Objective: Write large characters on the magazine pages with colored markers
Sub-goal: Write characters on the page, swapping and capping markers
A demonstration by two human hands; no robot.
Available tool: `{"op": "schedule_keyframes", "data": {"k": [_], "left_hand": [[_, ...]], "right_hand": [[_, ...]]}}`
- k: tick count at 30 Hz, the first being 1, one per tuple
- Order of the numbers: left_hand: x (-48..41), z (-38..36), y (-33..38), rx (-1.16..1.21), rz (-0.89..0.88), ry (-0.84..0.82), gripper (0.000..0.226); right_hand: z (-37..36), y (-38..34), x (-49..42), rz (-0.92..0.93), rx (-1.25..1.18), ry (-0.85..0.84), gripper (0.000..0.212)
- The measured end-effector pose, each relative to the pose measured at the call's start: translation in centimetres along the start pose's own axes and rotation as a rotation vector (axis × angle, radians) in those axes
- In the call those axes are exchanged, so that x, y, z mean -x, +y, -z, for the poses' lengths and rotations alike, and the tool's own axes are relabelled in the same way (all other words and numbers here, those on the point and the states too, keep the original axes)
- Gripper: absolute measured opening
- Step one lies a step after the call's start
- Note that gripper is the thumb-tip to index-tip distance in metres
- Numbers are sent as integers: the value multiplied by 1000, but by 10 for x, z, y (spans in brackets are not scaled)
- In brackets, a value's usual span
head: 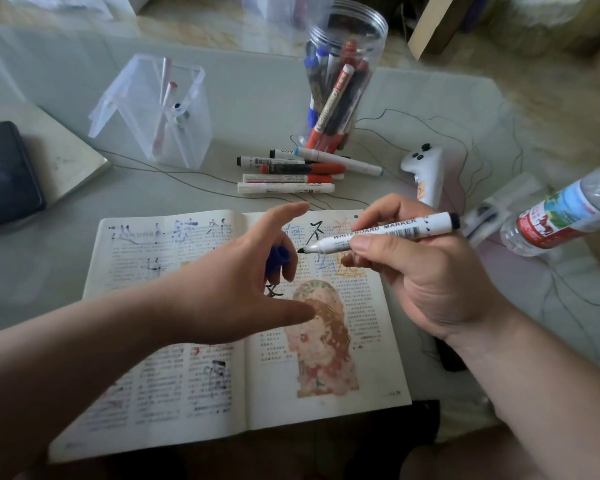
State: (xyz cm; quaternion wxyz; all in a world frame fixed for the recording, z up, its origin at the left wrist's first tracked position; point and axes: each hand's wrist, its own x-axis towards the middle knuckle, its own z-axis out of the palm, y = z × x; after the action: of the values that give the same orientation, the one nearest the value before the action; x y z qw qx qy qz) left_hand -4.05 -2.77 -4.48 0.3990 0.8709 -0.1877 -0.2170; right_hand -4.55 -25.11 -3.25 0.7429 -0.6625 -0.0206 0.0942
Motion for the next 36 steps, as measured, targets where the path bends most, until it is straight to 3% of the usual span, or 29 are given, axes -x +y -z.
{"op": "schedule_keyframes", "data": {"k": [5, 13, 18, 23, 26, 28, 31, 36], "left_hand": [[5, 1, 7, -7, -33, -23, 95], [10, 3, 14, -23, 15, 15, 23], [7, 7, 5, 26, 6, 139, 21], [4, 18, 7, 433, 9, 169, 25], [6, 26, 12, 710, -35, 95, 27], [6, 24, 12, 762, -39, 66, 36], [5, 15, 12, 775, -3, 88, 48], [5, 0, 17, 856, 171, 227, 41]], "right_hand": [[-3, 0, 1, -6, 110, -57, 12], [-8, -4, 1, -61, 127, -104, 17], [-8, -11, -1, -69, 67, -73, 7], [-9, -18, 2, -111, -74, -75, 11], [-8, -25, 4, -139, -136, -97, 11], [-9, -25, 4, -122, -142, -112, 12], [-12, -23, 6, -85, -38, -146, 15], [-19, -21, 14, -44, 246, -105, 18]]}}
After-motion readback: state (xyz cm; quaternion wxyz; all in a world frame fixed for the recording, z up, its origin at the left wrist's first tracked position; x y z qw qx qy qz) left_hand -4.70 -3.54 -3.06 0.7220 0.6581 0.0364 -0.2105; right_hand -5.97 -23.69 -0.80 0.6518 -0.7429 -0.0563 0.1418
